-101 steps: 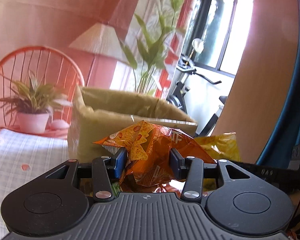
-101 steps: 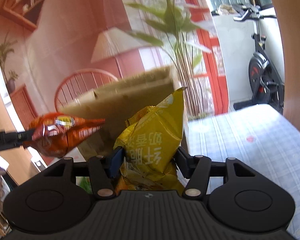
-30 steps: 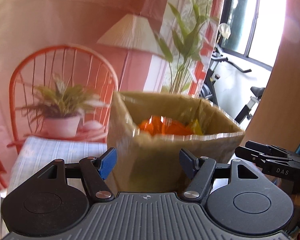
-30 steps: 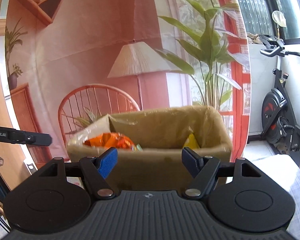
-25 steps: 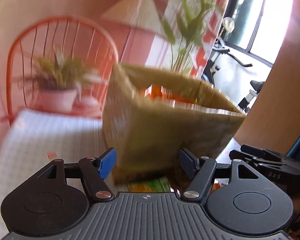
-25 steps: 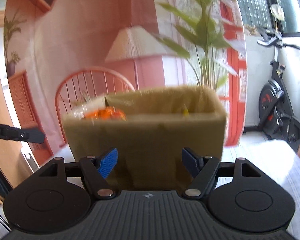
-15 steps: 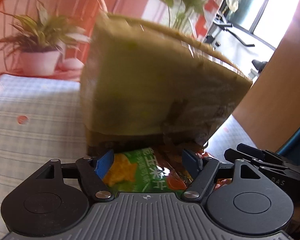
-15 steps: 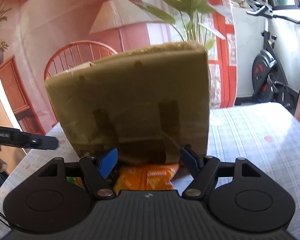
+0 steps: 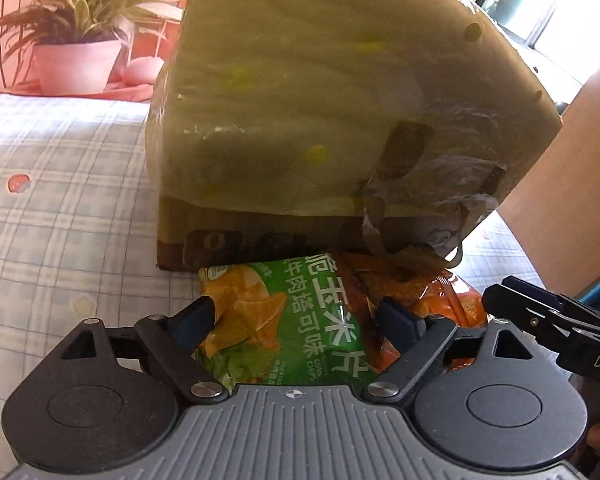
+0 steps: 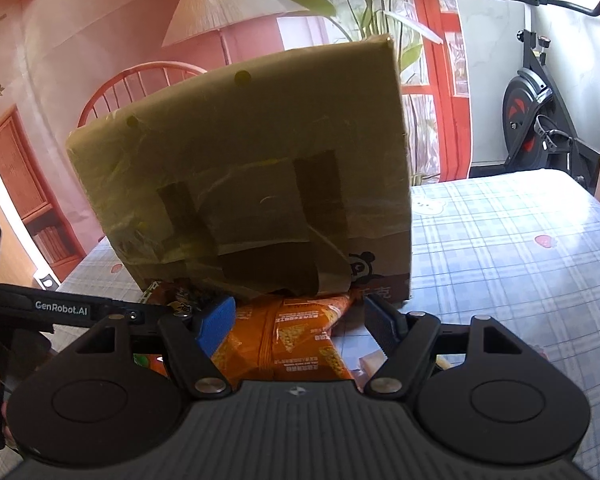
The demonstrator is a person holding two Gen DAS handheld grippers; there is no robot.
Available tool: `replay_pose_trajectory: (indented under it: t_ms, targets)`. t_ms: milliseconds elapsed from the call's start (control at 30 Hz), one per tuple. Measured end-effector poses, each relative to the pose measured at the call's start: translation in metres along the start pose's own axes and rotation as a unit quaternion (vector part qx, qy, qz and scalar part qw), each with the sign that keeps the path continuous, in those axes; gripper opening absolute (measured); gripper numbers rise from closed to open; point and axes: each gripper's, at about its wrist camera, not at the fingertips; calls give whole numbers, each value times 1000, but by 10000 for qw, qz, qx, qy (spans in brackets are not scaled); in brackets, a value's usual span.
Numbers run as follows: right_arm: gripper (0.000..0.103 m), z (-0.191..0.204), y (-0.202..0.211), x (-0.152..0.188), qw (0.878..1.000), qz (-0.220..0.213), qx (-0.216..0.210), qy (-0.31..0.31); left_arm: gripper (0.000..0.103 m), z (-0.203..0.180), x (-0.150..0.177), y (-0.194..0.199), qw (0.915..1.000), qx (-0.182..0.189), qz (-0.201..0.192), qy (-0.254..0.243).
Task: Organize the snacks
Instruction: 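Close the left tool on the green chip bag while the right tool closes on the orange chip bag, then lift both chip bags with the left and right tools and carry them over the box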
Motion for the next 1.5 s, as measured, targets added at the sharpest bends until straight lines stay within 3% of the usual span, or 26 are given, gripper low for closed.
replay_pose_trajectory:
  t_ms: [100, 233, 433, 633, 900, 1100, 1500]
  targets:
    - [74, 0, -4, 0, 10000, 86, -31, -4, 89, 5, 0, -1, 9999, 98, 17, 127]
    - [74, 0, -7, -2, 9998, 167, -14, -72, 74, 9, 3, -1, 9998, 165, -79, 59]
    - [74, 3, -11, -4, 9997, 239, 90, -49, 68, 9, 6, 27, 9990, 90, -443, 55]
    - [81, 13, -27, -1, 9985, 494, 215, 67, 67, 10, 11, 66, 9962, -59, -858, 169]
    - [86, 27, -51, 4, 9961, 720, 385, 339, 66, 11, 24, 95, 9943, -289, -1011, 166]
    - [72, 28, -47, 5, 9951, 825, 299, 454, 65, 11, 25, 99, 9935, -287, -1095, 151]
    - [69, 22, 0, 12, 9963, 816, -161, 214, 64, 3, 39, 115, 9933, -367, -1092, 111]
Point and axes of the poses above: each gripper's, at about its wrist camera, not at the fingertips, and y roughly against the way its jaws point, z to its left, x to its underside, and after that the axes turned 6 degrees about -y, right-handed
